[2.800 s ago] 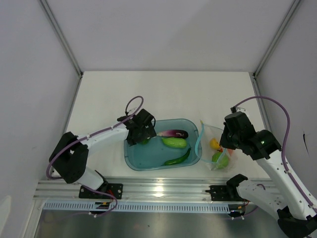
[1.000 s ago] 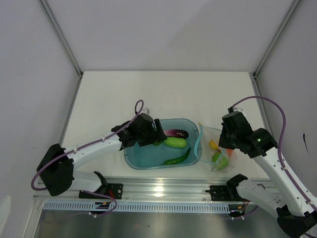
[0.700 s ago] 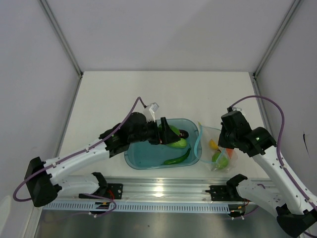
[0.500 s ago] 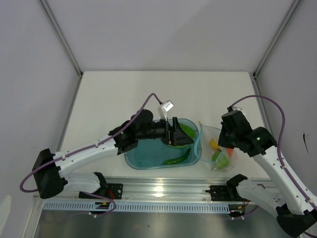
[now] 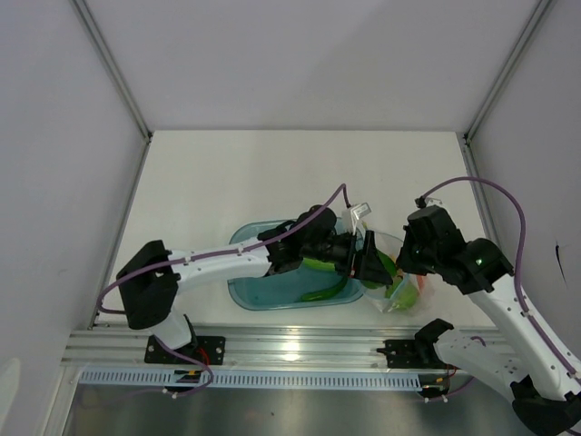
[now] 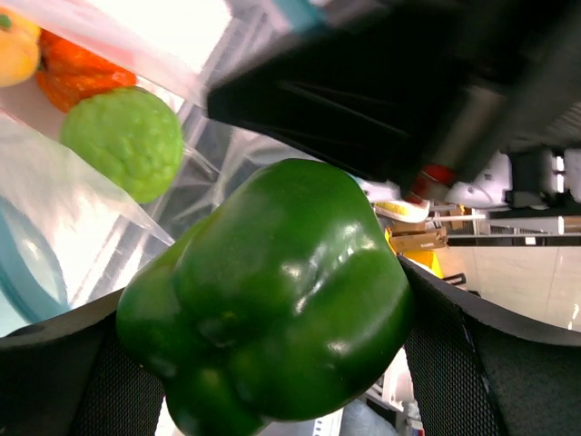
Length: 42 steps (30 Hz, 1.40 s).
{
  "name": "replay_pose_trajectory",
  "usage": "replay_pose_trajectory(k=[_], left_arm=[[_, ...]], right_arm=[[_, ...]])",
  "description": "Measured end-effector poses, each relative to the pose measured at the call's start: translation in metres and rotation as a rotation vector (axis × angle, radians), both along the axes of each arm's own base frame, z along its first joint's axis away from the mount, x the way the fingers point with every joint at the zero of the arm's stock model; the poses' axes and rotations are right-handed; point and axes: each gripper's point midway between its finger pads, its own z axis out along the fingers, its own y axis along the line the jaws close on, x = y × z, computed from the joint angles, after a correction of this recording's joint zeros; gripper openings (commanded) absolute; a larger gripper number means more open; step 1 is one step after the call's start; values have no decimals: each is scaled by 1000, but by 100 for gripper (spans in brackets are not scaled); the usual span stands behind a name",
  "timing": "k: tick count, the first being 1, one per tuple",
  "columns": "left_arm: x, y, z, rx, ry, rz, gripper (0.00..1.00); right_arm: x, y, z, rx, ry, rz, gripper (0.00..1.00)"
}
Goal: Place the food in the zip-top bag and seal the zipper
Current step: Place the fake vegetable in the zipper food storage bag.
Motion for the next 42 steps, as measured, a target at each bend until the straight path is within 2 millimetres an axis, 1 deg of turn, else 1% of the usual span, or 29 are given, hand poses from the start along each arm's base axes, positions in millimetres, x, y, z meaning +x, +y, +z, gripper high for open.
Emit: replay_pose_trajectory(k=[5, 7, 8, 9, 12, 15, 16, 17, 19, 23, 32, 38, 42], left_arm=[[4, -12, -18, 66, 42, 2, 23], [5, -13, -26, 90, 51, 12, 26], [6, -12, -29, 104, 54, 19, 30], [6, -12, -31, 114, 56, 23, 45], [8, -11, -35, 130, 58, 37, 75], [8, -11, -35, 134, 56, 36, 87], [7, -11, -36, 136, 52, 33, 89], [7, -10, -37, 140, 51, 31, 97], [6, -9, -39, 148, 37, 26, 100], [4, -5, -40, 165, 9, 18, 99], [1, 7, -12, 119, -70, 21, 99], [-6, 33, 3, 89, -119, 47, 100], [-5, 51, 17, 86, -178, 90, 100]], right_arm=[[-2, 1, 2, 8, -6, 6, 0], [-1, 2, 4, 13, -10, 7, 0], [-1, 2, 5, 15, -14, 7, 0], [-1, 2, 7, 17, -17, 7, 0], [0, 3, 12, 27, -28, 4, 0], [-1, 2, 12, 29, -30, 1, 0], [-1, 2, 12, 30, -31, 1, 0], [-2, 2, 12, 29, -30, 1, 0], [-2, 1, 12, 28, -30, 1, 0], [-2, 0, 12, 24, -29, -2, 0], [-3, -4, 14, 9, -30, -12, 0], [-2, -7, 18, -1, -42, -23, 0], [-3, -14, 17, -36, -35, -41, 0]])
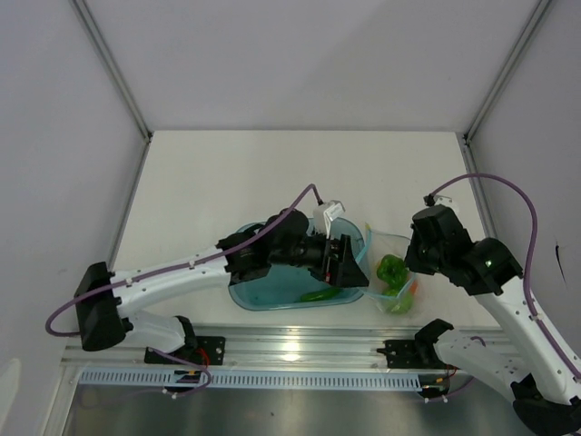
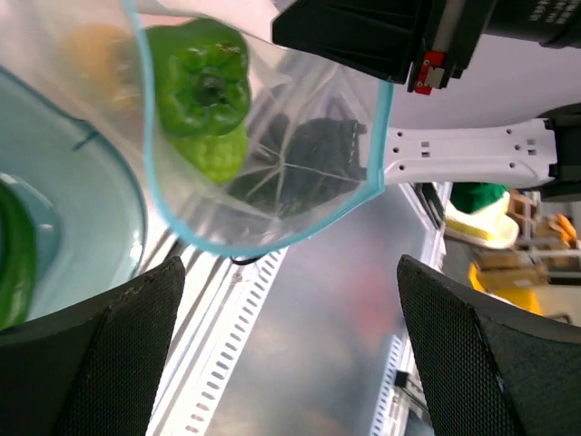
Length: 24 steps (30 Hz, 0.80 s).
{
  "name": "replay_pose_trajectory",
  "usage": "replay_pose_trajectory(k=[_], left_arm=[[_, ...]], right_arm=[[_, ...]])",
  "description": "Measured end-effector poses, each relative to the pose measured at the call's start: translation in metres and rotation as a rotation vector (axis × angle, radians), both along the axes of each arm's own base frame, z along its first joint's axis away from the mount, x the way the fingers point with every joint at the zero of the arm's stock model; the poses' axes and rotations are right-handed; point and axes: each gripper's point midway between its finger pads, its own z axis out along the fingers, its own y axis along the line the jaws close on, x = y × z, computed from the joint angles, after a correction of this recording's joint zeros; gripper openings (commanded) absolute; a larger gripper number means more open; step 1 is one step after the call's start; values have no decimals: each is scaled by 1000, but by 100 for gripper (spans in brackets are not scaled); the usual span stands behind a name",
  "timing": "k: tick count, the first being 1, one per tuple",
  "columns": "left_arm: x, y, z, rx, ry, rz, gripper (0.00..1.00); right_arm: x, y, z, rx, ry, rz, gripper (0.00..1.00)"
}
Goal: Place the food in the zip-top bag and seal the zipper
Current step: Place the fake vegetable in the zipper food storage bag, then pick up the fake vegetable from the bin.
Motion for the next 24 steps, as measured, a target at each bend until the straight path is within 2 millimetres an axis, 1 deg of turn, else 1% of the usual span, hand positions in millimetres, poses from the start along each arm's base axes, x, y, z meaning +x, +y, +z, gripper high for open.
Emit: replay_pose_trajectory(k=[4, 6, 9, 15, 19, 21, 24], left_arm=[[7, 23, 7, 30, -74, 72, 100], [13, 36, 6, 58, -110, 117, 100], [24, 55, -4, 115, -134, 172, 100], [65, 103, -45, 253, -106, 331, 100], [87, 130, -68, 327, -67, 407, 100], [94, 136, -76, 351, -49, 420, 99], [95, 134, -94, 393, -16, 387, 100]], right_arm=[[0, -9, -1, -44, 4, -26, 0], [0, -12, -2, -58, 5, -35, 0], [1, -14, -2, -71, 6, -41, 0], [4, -17, -2, -97, 10, -53, 0], [3, -20, -2, -111, 6, -62, 0], [4, -22, -1, -116, 3, -66, 0], [4, -23, -1, -124, -3, -65, 0]])
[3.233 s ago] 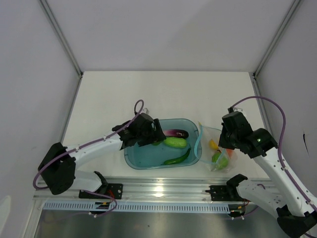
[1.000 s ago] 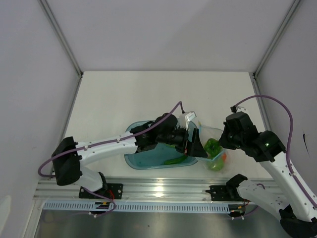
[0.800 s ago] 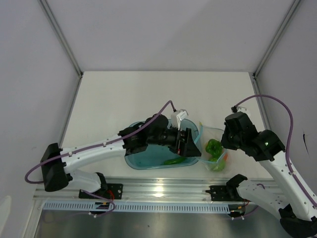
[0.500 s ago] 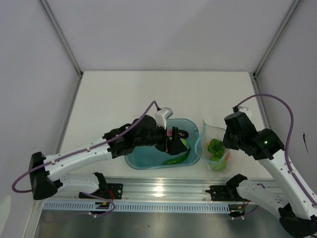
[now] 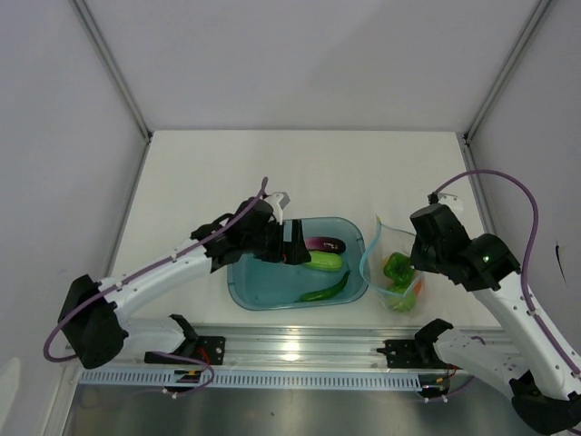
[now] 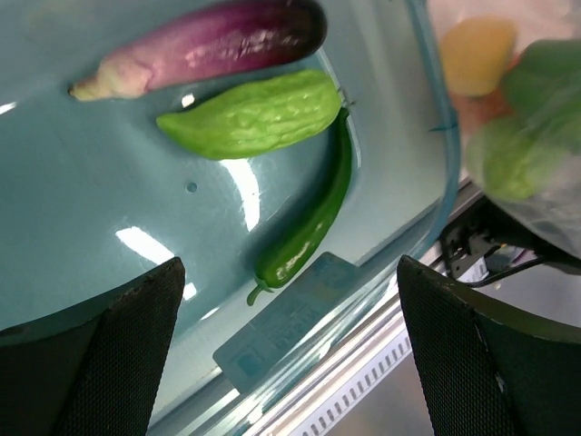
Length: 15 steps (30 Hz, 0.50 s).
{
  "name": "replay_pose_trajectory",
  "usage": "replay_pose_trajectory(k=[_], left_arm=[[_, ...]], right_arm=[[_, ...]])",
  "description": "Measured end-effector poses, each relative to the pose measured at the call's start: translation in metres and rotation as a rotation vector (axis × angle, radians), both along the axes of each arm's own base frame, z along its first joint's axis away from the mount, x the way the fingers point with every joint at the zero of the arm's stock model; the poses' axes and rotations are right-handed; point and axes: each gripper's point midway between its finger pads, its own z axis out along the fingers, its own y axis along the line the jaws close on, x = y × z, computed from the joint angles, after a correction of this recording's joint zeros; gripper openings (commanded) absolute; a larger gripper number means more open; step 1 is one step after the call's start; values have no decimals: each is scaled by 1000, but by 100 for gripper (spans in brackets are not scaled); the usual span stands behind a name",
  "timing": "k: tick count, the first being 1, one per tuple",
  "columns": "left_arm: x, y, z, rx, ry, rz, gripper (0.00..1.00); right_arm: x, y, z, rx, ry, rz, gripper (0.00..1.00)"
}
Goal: Place the food in the zip-top bag and seal the zipper
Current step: Pick up the fake vegetable from the bin.
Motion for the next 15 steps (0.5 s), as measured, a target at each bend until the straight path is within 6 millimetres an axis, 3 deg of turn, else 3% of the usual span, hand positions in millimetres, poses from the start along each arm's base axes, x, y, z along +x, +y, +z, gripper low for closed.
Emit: replay_pose_trajectory(k=[6, 11, 12, 13, 15], left_arm=[[-1, -5, -43, 90, 104, -35, 100], [11, -18, -61, 129, 152, -33, 100], [12, -20, -64, 133, 160, -29, 99], [13, -21, -67, 139, 165, -26, 99], [14, -20, -72, 151, 173, -17, 99]], right_arm=[[2, -1, -1, -21, 1, 12, 0], [6, 0, -5, -37, 18, 26, 9], [7, 1, -6, -36, 20, 29, 8], [7, 2, -7, -35, 22, 33, 0], [7, 2, -9, -36, 26, 36, 0]])
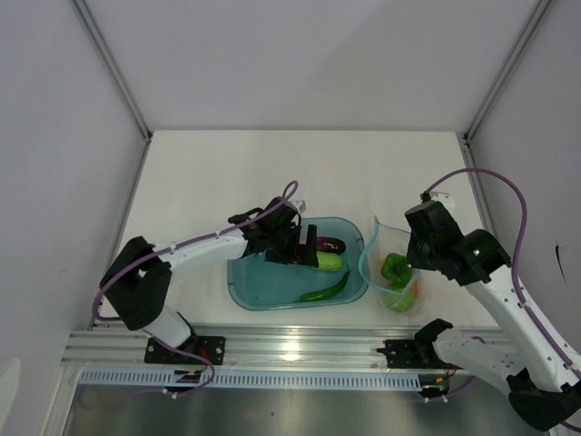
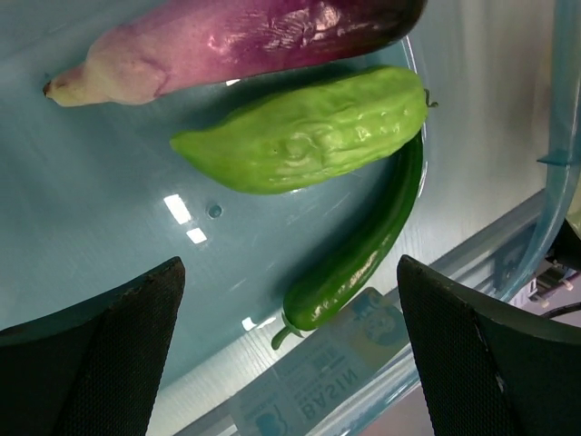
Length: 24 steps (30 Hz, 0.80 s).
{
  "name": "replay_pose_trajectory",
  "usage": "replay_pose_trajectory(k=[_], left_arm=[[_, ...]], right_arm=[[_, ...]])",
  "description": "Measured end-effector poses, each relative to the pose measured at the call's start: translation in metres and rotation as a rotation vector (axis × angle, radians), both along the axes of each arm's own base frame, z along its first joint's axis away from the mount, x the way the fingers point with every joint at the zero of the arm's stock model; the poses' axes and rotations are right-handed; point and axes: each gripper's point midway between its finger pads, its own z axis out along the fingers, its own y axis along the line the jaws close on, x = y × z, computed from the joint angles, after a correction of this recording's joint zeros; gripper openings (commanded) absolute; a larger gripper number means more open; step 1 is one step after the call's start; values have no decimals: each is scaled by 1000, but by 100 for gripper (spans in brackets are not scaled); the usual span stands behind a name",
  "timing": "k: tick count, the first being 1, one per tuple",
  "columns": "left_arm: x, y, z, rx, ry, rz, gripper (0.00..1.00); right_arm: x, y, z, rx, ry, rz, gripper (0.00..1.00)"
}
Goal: Place the food in the zip-top bag and seal the zipper
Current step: Pick up the fake vegetable from the bin.
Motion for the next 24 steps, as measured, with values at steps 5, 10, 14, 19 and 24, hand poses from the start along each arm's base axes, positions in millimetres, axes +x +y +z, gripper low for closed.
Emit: replay_pose_trajectory(k=[5, 10, 14, 19, 24], left_arm=[[9, -5, -3, 12, -12, 3, 99], [20, -19, 1, -27, -59, -39, 100], [26, -29, 8, -73, -123, -105, 99], [34, -38, 13, -95, -213, -189, 99], [41, -48, -2, -77, -201, -243, 99]], right_arm=[[0, 0, -2, 5, -9, -4, 0], [-1, -2, 1, 14, -26, -7, 0], [-1, -2, 1, 15, -28, -8, 0], [-2, -2, 2, 19, -34, -8, 0], [-2, -2, 2, 21, -33, -7, 0]])
